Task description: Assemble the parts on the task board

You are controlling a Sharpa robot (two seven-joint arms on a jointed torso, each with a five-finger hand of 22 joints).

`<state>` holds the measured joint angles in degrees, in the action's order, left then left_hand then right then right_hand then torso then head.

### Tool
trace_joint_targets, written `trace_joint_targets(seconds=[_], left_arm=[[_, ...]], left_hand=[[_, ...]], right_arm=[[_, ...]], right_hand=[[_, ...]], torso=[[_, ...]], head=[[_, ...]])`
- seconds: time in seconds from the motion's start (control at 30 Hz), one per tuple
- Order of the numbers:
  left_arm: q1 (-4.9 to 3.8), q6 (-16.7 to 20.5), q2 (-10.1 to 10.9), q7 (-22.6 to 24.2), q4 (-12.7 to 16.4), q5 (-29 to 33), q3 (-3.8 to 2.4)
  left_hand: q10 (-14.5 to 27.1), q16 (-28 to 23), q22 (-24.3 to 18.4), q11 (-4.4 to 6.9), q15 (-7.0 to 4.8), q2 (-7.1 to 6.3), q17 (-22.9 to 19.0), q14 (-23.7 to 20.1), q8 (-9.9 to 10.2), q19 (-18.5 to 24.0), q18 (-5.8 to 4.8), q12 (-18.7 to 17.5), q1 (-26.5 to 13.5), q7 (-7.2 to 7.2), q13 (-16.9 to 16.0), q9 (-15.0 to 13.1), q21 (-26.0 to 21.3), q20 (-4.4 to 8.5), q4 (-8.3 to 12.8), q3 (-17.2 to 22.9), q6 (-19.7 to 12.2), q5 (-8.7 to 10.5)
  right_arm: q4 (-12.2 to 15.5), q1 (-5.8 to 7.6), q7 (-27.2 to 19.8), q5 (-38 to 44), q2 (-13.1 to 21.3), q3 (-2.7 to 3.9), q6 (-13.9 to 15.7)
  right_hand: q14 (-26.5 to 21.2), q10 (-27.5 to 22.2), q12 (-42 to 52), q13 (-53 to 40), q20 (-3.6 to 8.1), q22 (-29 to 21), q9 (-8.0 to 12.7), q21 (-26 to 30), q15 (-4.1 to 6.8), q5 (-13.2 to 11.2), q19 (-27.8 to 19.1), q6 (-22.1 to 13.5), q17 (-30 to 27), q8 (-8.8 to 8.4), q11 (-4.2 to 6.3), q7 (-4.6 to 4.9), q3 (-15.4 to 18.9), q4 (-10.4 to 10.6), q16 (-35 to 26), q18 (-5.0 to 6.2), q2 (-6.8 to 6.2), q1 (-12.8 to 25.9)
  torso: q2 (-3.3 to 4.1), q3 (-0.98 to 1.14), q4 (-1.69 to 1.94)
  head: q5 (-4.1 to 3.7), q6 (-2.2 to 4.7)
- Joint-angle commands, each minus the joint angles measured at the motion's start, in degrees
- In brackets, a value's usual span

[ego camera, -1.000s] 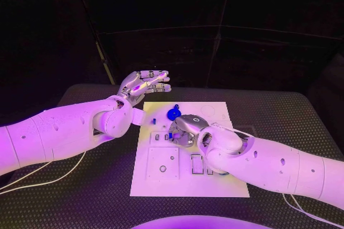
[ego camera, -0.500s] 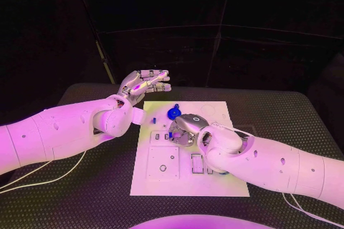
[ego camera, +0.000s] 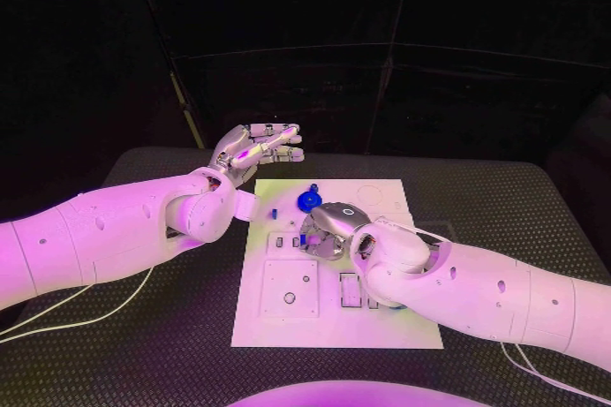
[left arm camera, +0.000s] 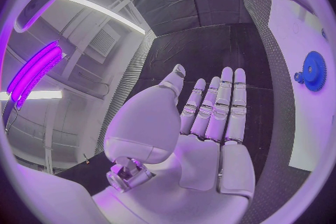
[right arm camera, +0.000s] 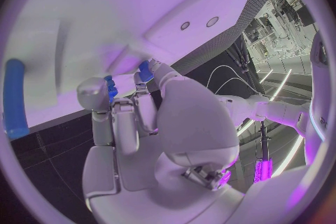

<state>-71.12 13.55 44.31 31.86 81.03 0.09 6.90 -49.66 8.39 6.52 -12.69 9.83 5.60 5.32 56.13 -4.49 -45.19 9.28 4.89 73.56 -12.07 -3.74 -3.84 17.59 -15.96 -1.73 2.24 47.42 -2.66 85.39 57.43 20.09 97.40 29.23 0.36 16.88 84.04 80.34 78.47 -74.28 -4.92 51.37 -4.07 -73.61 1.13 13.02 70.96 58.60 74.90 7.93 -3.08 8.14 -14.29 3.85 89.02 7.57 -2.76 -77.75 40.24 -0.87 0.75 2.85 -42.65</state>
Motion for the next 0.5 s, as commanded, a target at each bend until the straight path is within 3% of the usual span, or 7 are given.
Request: trace_joint_targets(seconds=[0.03,0.33,0.5], left_arm=[[-0.07,-0.7,-0.1,0.2,0.0,-0.1,-0.05],[-0.07,-0.8,-0.1,0.0,-0.1,-0.1,-0.05],[-0.06,-0.8,-0.1,-0.1,-0.1,-0.1,-0.05]], left_hand=[[-0.2,-0.1,0.0,0.01,-0.04,0.48,0.1,0.3,-0.2,-0.4,1.15,0.3,-0.1,-3.58,0.0,0.0,0.1,0.06,0.4,0.0,-0.1,-0.23],[-0.2,-0.1,0.0,0.01,-0.04,0.48,0.1,0.3,-0.2,-0.4,1.15,0.3,-0.1,-3.58,0.0,0.0,0.1,0.06,0.4,0.0,-0.1,-0.23],[-0.2,-0.1,-0.1,-0.01,-0.03,0.47,0.0,0.3,-0.2,-0.4,1.14,0.2,-0.1,-3.62,0.0,0.0,0.1,0.06,0.4,0.0,-0.2,-0.23]], right_arm=[[-0.1,-0.12,0.6,0.1,0.0,-0.16,-1.0],[0.0,-0.12,0.5,0.1,-0.1,-0.16,-0.6],[0.1,-0.13,0.4,-0.2,-0.1,-0.16,0.4]], right_hand=[[5.3,-0.4,-0.3,0.1,-0.19,0.0,0.1,0.3,-0.15,0.3,-0.1,-0.6,12.4,-0.29,-0.08,0.01,0.2,0.2,0.1,-0.64,-0.43,0.2],[5.3,-0.6,-0.5,0.3,-0.38,-0.2,0.2,0.4,-0.38,0.1,-0.1,-1.3,12.3,-0.69,-0.37,0.34,0.2,0.3,0.0,-0.64,-0.99,0.6],[5.3,-0.6,-0.5,0.4,-0.82,-0.3,0.2,0.6,-0.81,-1.4,-0.2,-2.8,12.3,-1.36,-0.82,0.72,2.0,1.5,0.1,-0.61,-2.61,2.7]], torso=[[-0.01,0.00,0.00],[0.01,-0.01,0.03],[0.00,-0.01,0.01]], head=[[0.02,-0.08],[0.07,-0.22],[0.06,-0.25]])
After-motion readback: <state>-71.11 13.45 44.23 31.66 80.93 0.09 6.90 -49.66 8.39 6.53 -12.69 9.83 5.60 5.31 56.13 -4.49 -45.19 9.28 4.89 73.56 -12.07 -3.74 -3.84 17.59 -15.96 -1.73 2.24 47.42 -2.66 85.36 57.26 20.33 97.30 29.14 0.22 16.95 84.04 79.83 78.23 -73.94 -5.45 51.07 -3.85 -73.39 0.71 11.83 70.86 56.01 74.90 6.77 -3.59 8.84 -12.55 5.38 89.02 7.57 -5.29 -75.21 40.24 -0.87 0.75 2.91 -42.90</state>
